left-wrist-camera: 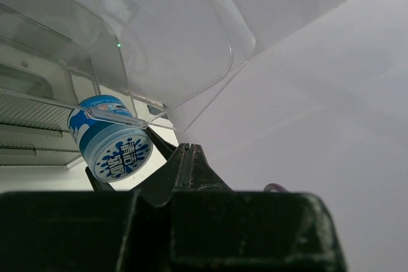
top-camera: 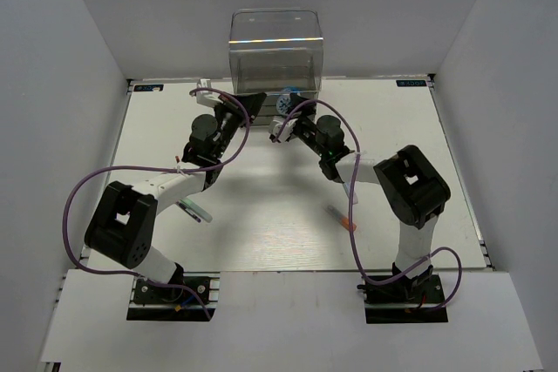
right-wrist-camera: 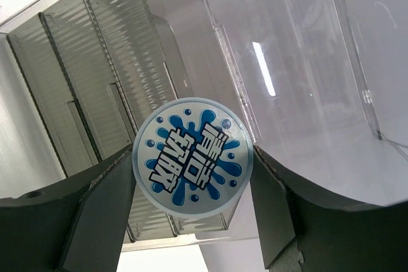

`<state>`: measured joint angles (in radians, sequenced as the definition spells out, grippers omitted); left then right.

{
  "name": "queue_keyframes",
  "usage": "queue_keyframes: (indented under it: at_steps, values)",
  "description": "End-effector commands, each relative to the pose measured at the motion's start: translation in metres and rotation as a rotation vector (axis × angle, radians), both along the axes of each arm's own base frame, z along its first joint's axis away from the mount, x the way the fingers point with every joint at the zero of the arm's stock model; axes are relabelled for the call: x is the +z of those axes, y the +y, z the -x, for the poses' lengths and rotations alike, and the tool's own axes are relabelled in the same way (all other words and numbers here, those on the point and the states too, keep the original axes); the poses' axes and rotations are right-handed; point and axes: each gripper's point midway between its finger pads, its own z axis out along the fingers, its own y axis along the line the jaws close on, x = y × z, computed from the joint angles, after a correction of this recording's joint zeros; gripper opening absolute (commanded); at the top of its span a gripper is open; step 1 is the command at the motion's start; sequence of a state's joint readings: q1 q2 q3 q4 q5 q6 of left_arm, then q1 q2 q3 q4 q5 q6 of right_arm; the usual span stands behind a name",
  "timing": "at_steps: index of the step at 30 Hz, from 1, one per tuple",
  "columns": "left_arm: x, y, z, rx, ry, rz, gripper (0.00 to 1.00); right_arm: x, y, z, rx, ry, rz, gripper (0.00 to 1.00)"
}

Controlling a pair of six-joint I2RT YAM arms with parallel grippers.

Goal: Sort the stationery into containers
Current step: Place the stationery in the storage box.

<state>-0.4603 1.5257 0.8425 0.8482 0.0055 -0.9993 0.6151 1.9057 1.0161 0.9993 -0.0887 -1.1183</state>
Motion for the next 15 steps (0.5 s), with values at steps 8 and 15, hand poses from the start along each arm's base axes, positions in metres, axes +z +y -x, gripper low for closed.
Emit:
queue_keyframes:
  at_steps: [8, 15]
  values:
    - [0.013, 0.007, 0.013, 0.0, -0.043, 0.009, 0.03, 0.108, -0.016, -0.008, -0.064, -0.317, -0.183, 0.0]
    - [-0.043, 0.013, 0.016, 0.025, 0.102, -0.037, 0.06, 0.117, -0.018, -0.009, -0.067, -0.33, -0.203, 0.0]
